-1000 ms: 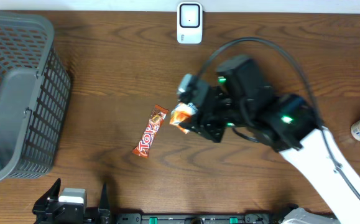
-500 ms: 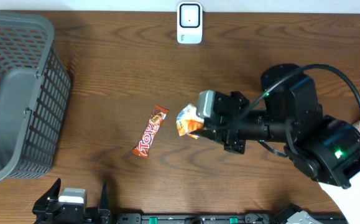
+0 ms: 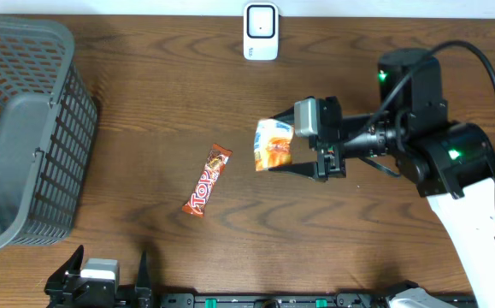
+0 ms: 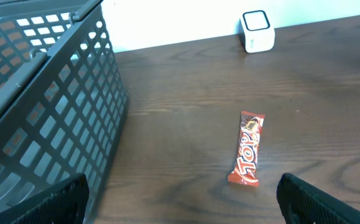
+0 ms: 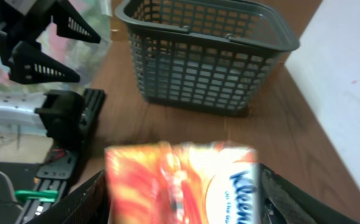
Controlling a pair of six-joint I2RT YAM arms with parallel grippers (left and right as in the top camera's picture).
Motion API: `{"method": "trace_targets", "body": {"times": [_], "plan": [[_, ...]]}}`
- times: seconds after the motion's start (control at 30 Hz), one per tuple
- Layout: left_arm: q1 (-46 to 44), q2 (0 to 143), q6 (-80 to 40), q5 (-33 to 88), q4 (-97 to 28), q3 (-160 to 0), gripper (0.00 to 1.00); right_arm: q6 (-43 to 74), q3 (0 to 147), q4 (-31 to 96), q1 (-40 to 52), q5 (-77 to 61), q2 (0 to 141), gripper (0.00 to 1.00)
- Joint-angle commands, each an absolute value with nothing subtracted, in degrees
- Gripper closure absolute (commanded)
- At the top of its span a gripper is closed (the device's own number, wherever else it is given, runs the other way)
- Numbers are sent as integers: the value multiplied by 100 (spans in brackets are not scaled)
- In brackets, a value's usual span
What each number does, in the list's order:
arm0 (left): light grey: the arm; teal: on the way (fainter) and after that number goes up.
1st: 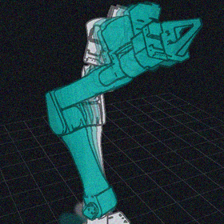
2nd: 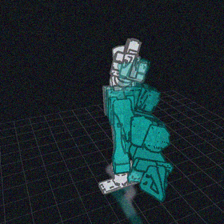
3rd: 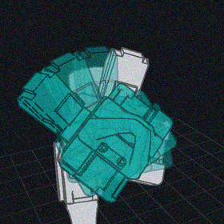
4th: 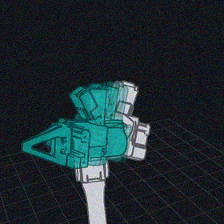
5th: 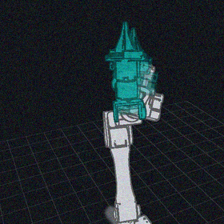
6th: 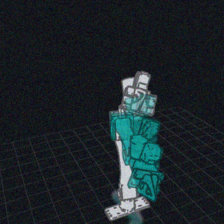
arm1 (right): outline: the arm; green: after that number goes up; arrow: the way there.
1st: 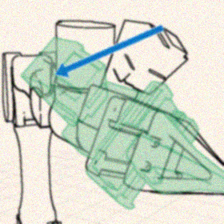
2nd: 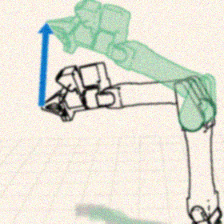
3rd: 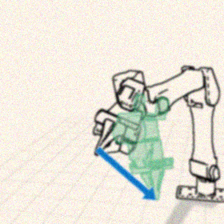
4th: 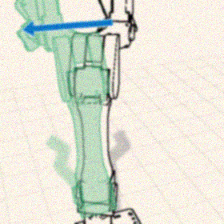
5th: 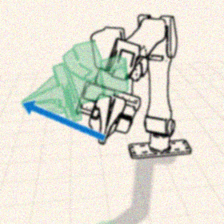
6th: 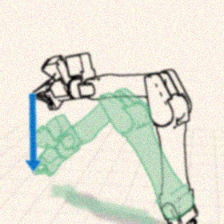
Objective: Scan the item barcode
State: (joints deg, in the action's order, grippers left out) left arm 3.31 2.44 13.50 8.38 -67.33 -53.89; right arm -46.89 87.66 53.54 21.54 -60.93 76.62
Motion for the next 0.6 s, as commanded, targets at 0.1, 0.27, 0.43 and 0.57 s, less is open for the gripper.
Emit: {"method": "trace_targets", "body": {"times": [0.1, 0.27, 0.43, 0.57], "plan": [[318, 231, 1363, 786, -6731, -5422, 4, -4790, 8829, 5376, 2119, -6573, 7846, 34], [318, 231, 1363, 786, -6731, -5422, 4, -4786, 8829, 5605, 2119, -6604, 7872, 31], [318, 231, 1363, 786, -6731, -5422, 4, -4289, 8827, 6276, 2119, -5701, 7959, 21], [318, 231, 1363, 786, -6731, -5422, 4, -3092, 8827, 6340, 2119, -5009, 8252, 16]]}}
